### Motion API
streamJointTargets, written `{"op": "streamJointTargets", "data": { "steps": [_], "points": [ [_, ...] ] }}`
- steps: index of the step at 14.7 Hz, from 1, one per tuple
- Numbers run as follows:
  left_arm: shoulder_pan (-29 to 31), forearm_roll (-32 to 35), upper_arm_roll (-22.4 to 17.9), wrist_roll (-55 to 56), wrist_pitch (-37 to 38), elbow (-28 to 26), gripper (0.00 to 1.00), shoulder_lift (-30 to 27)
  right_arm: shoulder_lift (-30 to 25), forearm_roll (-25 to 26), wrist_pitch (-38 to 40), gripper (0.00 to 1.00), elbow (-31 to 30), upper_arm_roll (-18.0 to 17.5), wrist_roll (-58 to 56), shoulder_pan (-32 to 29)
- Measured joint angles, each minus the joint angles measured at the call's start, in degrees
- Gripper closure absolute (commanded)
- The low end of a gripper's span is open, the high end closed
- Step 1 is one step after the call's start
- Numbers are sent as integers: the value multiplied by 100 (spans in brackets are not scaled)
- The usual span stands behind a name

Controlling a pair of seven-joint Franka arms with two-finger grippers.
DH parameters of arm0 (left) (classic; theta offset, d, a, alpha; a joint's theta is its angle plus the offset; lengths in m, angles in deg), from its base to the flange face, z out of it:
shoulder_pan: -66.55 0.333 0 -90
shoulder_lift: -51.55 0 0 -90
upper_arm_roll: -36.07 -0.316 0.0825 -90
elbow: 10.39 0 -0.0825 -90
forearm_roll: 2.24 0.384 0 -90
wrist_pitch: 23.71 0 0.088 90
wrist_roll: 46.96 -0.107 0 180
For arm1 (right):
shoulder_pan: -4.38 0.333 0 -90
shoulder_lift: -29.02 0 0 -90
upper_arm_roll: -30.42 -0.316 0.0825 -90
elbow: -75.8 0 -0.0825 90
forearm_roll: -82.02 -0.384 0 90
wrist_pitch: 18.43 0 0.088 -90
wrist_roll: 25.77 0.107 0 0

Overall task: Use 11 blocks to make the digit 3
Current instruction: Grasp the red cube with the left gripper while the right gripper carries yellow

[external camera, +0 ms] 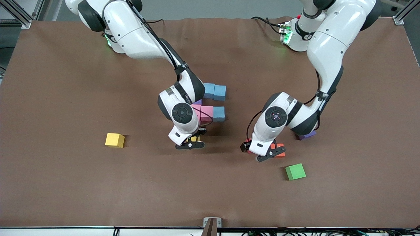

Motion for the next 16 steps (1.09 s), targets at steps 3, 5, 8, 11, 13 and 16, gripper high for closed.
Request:
{"op": "streamJointTargets", "data": {
  "steps": [3, 5, 8, 11, 13, 16],
  "points": [
    [-9, 0, 0, -4, -31, 1, 0, 93, 0, 0, 0, 98, 10, 13, 0, -20],
    [-10, 0, 0, -14, -34, 2, 0, 135, 0, 0, 0, 98, 12, 20, 0, -28],
    [-11, 0, 0, -26, -35, 2, 1, 166, 0, -1, 6, 98, 12, 24, 0, -33],
    [-11, 0, -3, -27, -35, 2, 8, 187, 2, -9, 17, 98, 12, 18, 0, -27],
    [-11, 0, -9, -28, -35, 2, 27, 210, 3, -18, 19, 98, 12, 10, 0, -12],
    [-11, 2, -10, -28, -35, 2, 50, 239, 3, -29, 24, 98, 12, 2, 0, 17]
  ]
}}
